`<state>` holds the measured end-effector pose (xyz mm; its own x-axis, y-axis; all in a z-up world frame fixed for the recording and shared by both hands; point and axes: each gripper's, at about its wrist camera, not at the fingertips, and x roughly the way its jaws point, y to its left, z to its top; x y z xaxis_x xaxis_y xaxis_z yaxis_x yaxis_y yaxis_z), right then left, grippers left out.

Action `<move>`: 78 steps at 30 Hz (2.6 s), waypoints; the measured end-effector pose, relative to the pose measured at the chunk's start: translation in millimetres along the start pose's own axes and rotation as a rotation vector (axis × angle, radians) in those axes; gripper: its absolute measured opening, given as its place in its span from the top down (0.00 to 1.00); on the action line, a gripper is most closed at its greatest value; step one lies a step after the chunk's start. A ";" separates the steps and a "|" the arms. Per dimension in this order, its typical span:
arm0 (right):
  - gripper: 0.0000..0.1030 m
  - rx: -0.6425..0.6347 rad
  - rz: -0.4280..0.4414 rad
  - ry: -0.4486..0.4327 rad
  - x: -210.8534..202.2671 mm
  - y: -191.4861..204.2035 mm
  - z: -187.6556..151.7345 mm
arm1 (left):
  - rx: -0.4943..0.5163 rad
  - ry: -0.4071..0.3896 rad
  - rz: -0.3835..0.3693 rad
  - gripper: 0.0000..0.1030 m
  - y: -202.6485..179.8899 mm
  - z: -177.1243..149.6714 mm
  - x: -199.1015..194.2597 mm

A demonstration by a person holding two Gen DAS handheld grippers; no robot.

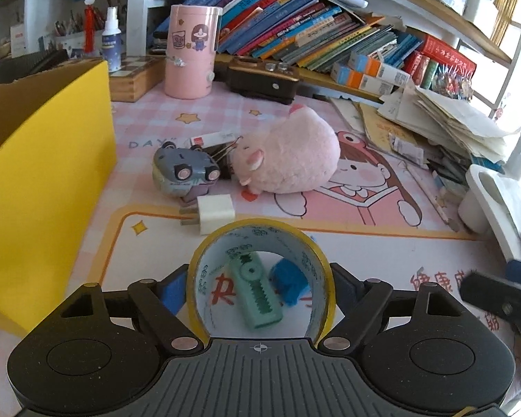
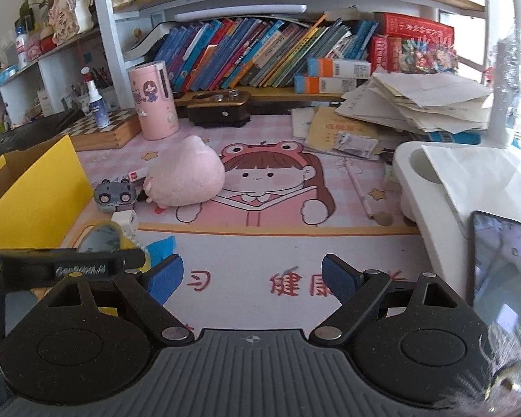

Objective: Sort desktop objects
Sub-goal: 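Reach the left gripper to the yellow tape roll and grasp its rim, then lift the tape roll with the left gripper while the right gripper grasps the blue eraser, then carry the tape roll and blue eraser with both grippers toward the yellow box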

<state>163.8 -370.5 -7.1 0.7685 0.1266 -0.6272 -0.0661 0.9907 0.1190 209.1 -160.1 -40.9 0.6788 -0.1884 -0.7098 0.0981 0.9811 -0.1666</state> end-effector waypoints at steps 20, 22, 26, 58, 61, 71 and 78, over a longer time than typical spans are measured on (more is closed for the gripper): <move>0.43 -0.396 0.252 0.167 106.9 73.8 10.6 | -0.095 -0.111 0.173 0.20 32.5 -15.6 -99.0; 0.48 -0.412 0.254 0.186 112.0 78.5 8.4 | -0.100 -0.114 0.181 0.20 33.4 -17.8 -102.9; 0.62 -0.412 0.278 0.178 110.7 78.2 4.0 | -0.121 -0.113 0.198 0.20 36.1 -23.2 -107.8; 0.65 -0.199 0.221 0.143 -55.0 163.4 -52.5 | -0.116 -0.135 0.092 0.20 117.4 -83.7 -191.8; 0.65 -0.201 0.219 0.152 -66.3 183.7 -64.8 | -0.118 -0.122 0.090 0.20 133.5 -95.6 -204.4; 0.66 -0.200 0.228 0.178 -90.5 245.1 -106.4 | -0.092 -0.088 0.092 0.20 175.9 -127.7 -236.4; 0.66 -0.186 0.241 0.195 -100.6 274.1 -128.0 | -0.078 -0.081 0.094 0.20 197.3 -142.8 -253.6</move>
<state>-13.1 -105.2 -9.9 0.5825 0.3467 -0.7352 -0.3587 0.9213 0.1502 -47.6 75.0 8.5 0.7393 -0.0884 -0.6676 -0.0238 0.9873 -0.1571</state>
